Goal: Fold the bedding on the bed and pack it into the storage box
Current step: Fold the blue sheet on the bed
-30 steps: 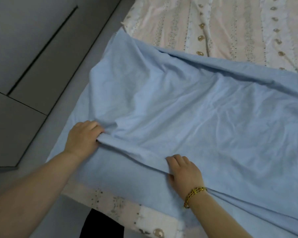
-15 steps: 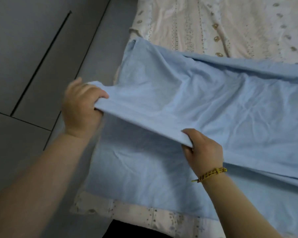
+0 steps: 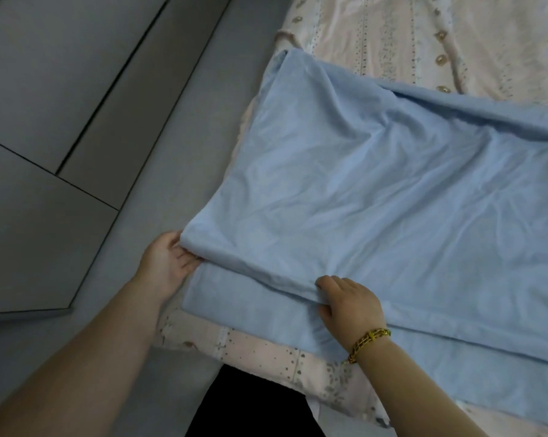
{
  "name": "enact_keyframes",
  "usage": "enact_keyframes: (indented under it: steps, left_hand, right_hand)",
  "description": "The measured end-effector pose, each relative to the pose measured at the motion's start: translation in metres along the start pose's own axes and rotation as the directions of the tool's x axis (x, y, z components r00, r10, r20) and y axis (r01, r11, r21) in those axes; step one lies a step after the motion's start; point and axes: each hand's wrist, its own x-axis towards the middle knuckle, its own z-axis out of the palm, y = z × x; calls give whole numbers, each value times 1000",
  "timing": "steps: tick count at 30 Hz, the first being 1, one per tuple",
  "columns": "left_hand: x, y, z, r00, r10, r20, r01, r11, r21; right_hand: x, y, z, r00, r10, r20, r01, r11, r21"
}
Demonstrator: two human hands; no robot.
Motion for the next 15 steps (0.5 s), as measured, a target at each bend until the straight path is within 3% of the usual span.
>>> enact_keyframes:
  steps: [3,8,10,13,15]
  left_hand:
    - [-1,9,14,996,65,54,-74,978,196]
    - [-15,18,-1,983,175,61,-182,853,489]
    - [-23,7,-18,989,146,35,-137,783,607]
    - [-27,-22,-34,999,49,-8,-29,708,706]
    - [-25,-32,-36,999,35,-36,-2,734,679]
  right_hand:
    - [0,0,0,999,-41,-12,40,999,-30]
    - [-14,0,-9,989,-60,-134,75,991,109]
    - [-26,-1,-7,995,-76,-69,82,993,88]
    - [-39,-4,2,985,-89,145,93,995,-25]
    - [-43,-3,5,990,-68,120,66,998,20]
